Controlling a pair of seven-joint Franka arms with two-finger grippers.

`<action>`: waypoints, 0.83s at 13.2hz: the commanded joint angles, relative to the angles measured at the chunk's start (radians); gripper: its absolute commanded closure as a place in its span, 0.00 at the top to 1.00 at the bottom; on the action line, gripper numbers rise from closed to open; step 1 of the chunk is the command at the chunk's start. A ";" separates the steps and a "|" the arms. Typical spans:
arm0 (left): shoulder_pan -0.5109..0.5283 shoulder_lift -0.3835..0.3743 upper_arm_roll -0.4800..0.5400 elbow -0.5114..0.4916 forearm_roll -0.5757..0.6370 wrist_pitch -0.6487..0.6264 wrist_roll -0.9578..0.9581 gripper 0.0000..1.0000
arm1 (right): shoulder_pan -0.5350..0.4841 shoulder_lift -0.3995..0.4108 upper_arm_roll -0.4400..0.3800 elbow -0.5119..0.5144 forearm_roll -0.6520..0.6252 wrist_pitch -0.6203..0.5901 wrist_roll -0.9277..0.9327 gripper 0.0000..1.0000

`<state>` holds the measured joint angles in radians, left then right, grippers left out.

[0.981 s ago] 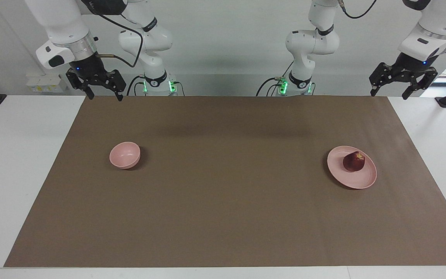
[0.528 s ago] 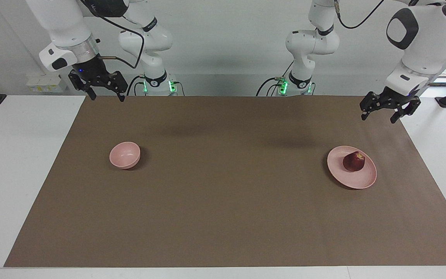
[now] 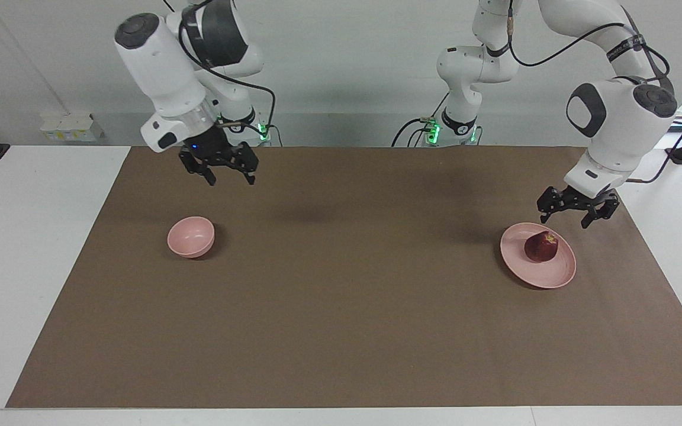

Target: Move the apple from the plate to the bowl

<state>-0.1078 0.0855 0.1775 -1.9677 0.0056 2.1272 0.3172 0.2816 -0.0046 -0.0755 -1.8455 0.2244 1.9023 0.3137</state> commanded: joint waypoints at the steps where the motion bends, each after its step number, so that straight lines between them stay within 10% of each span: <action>1: 0.007 0.033 -0.006 -0.023 -0.001 0.069 0.017 1.00 | 0.030 0.095 -0.001 -0.003 0.110 0.121 0.042 1.00; 8: 0.062 0.095 -0.007 -0.097 -0.039 0.171 0.184 0.99 | 0.120 0.209 -0.001 -0.011 0.250 0.202 0.209 1.00; 11: 0.054 0.100 -0.009 -0.122 -0.056 0.224 0.184 0.81 | 0.122 0.209 -0.001 -0.047 0.263 0.208 0.214 1.00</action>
<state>-0.0554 0.1906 0.1738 -2.0621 -0.0256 2.3010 0.4820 0.4028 0.2127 -0.0753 -1.8614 0.4532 2.0873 0.5140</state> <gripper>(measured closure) 0.062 0.000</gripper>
